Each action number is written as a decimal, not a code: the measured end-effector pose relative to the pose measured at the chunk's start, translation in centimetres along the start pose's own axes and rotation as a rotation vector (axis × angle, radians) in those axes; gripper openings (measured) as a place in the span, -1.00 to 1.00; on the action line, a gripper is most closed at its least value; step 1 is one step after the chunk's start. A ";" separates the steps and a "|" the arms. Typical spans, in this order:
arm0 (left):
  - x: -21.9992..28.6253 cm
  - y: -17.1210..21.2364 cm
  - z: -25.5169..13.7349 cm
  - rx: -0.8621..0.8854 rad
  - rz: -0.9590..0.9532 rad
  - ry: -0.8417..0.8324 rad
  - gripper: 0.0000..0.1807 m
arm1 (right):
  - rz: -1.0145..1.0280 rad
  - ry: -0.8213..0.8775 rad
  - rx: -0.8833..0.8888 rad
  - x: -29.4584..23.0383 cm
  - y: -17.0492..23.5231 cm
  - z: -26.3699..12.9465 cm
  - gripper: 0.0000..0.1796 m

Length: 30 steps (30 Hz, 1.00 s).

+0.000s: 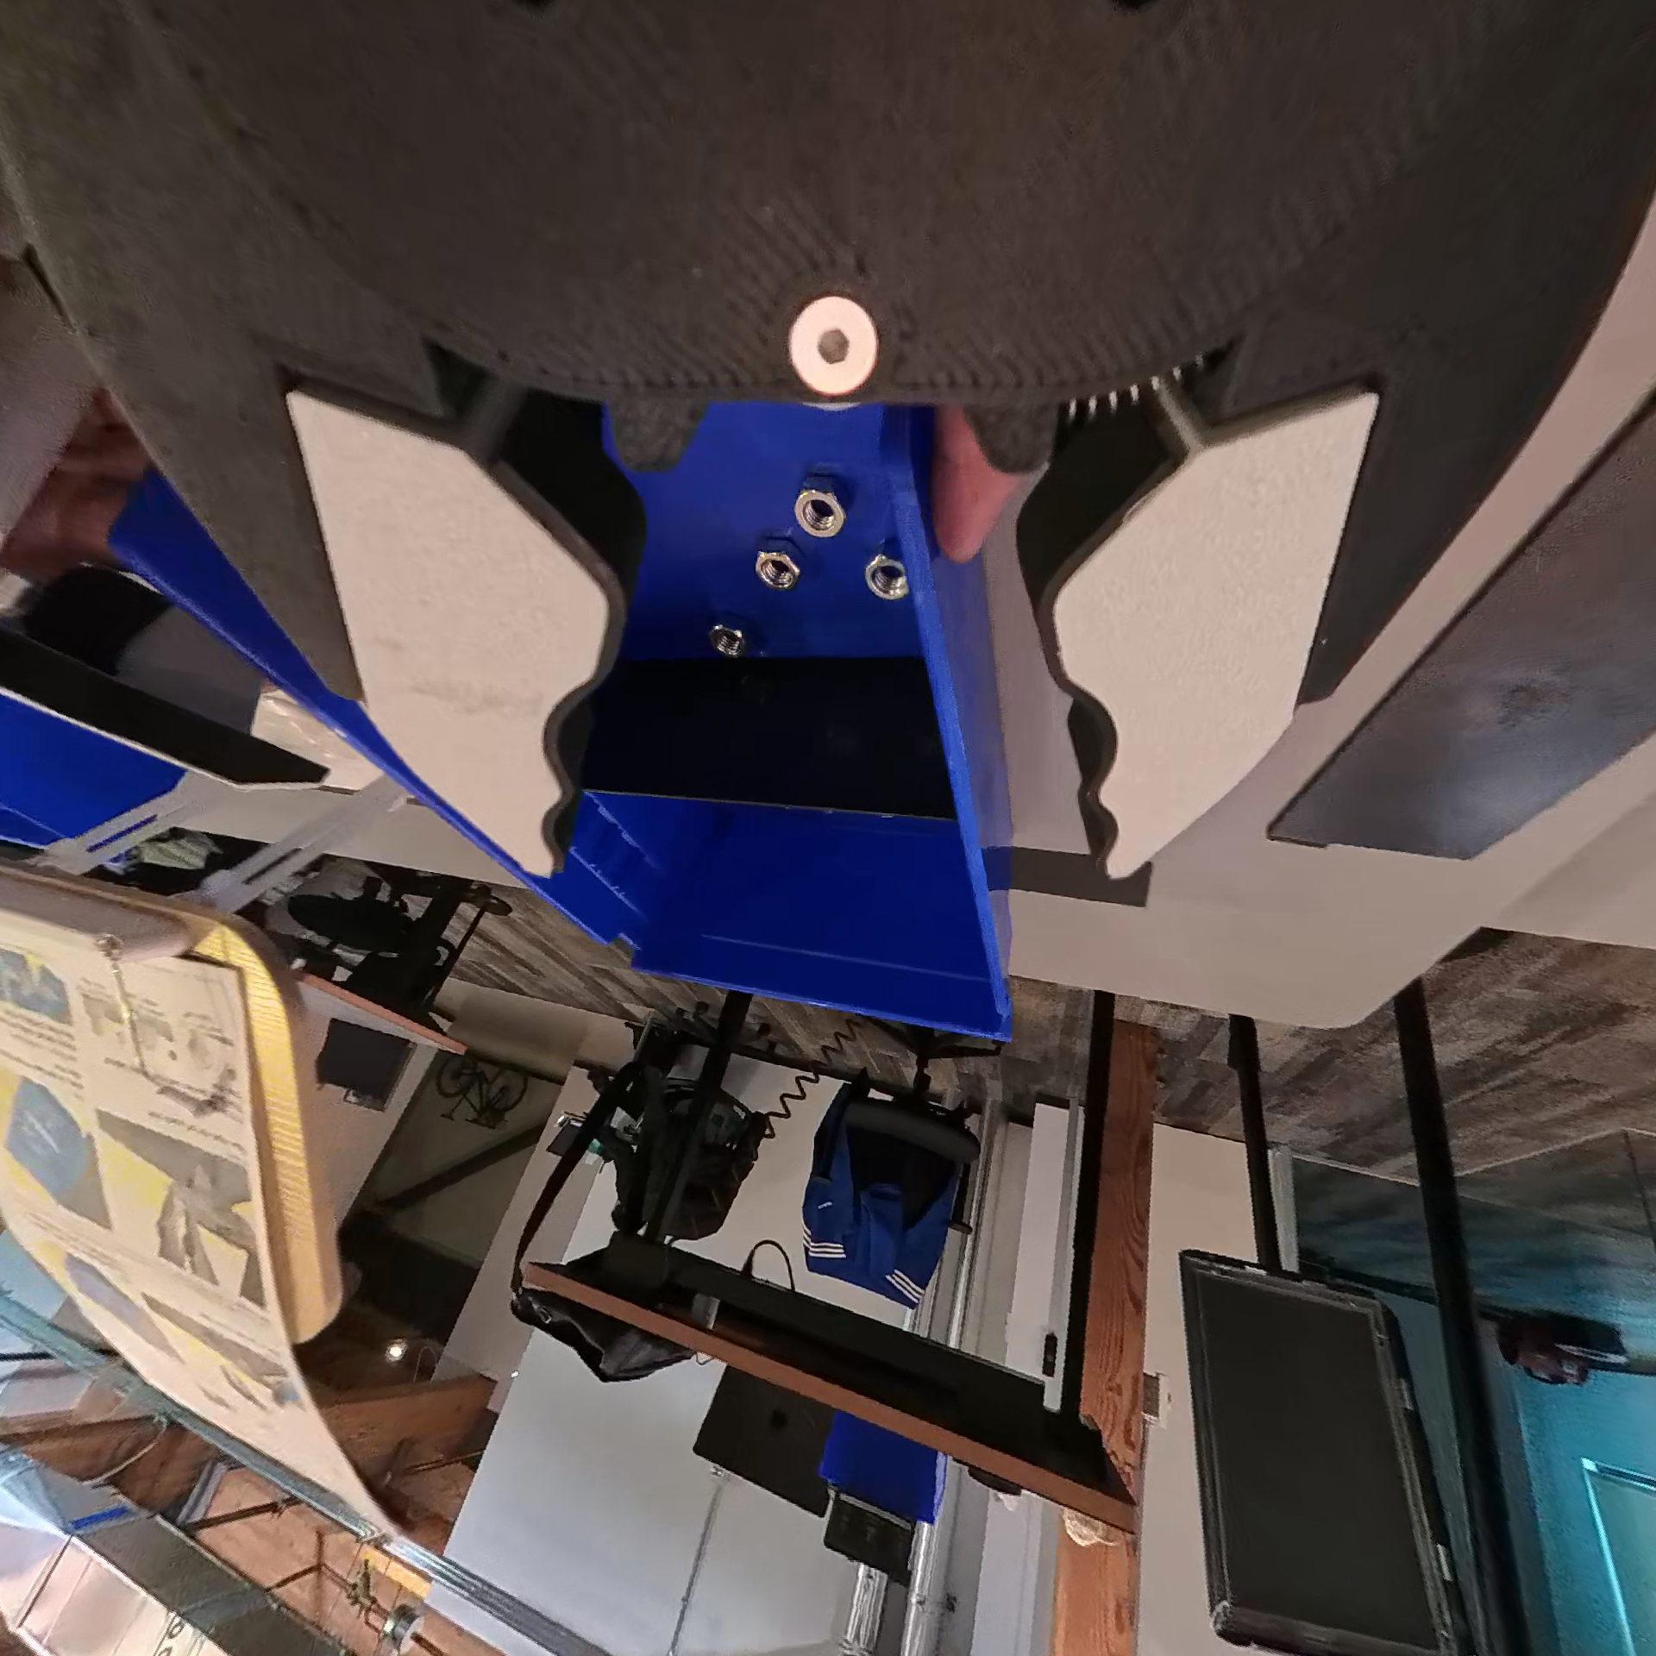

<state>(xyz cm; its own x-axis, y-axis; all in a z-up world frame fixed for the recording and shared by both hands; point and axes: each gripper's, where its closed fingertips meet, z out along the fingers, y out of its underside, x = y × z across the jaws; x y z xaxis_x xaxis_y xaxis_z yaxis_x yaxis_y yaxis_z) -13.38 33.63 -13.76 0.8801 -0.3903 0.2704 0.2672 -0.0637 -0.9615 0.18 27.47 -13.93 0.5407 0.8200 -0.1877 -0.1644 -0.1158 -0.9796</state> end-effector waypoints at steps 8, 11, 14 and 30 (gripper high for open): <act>-1.0 -1.0 -0.3 0.070 -0.020 -0.001 0.17 | 0.028 -0.006 0.030 0.4 -0.4 -0.1 -0.05; -1.2 -1.6 -1.1 0.083 0.025 -0.017 0.14 | -0.040 -0.003 0.039 0.2 -1.2 -1.7 -0.09; -1.3 -3.0 -2.4 0.106 0.106 -0.059 0.07 | -0.145 0.020 0.023 0.4 -1.6 -4.0 -0.11; 7.8 -2.9 -3.8 0.008 0.546 0.094 -0.29 | -0.538 0.240 -0.179 5.4 0.6 -20.5 -0.38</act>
<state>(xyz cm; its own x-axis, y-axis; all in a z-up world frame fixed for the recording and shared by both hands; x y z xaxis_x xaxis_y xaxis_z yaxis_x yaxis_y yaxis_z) -8.80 27.31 -9.01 0.8530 -0.4449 -0.2729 -0.2145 0.1778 -0.9604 19.97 20.33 -16.98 0.6836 0.6428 0.3455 0.3129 0.1696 -0.9345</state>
